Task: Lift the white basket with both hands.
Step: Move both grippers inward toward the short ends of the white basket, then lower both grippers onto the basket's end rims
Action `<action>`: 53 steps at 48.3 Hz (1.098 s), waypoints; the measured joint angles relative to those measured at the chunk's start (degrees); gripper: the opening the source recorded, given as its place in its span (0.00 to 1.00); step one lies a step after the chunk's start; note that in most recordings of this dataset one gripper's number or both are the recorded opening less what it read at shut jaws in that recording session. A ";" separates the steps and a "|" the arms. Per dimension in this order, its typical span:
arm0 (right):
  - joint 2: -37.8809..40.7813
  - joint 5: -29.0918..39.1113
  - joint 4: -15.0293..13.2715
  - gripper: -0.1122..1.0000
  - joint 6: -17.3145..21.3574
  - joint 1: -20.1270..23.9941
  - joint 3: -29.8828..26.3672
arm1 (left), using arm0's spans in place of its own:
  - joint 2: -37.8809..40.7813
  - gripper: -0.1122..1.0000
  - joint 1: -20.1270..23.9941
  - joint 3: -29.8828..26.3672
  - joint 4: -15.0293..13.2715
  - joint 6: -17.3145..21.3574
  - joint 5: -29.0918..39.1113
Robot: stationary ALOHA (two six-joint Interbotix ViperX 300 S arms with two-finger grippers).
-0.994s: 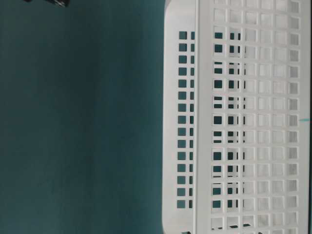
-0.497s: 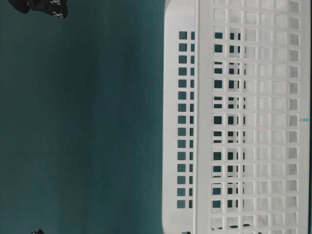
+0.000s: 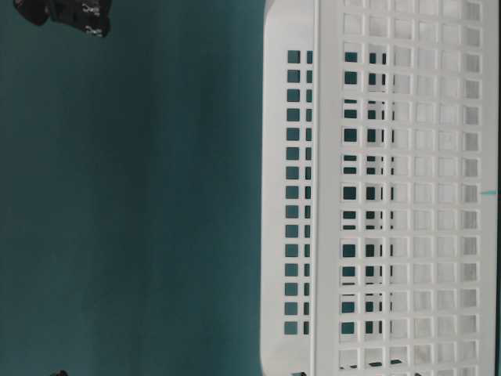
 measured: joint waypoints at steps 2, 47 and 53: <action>0.00 -0.70 0.00 0.19 0.00 0.00 0.00 | 0.00 0.47 0.00 0.00 0.09 0.09 0.00; 3.69 -3.08 2.99 0.97 5.63 0.44 0.44 | 4.48 0.86 0.62 1.93 0.09 -2.46 -4.04; 6.06 -4.39 2.99 0.97 5.71 0.44 0.53 | 5.98 0.86 0.62 2.90 0.18 -2.46 -5.54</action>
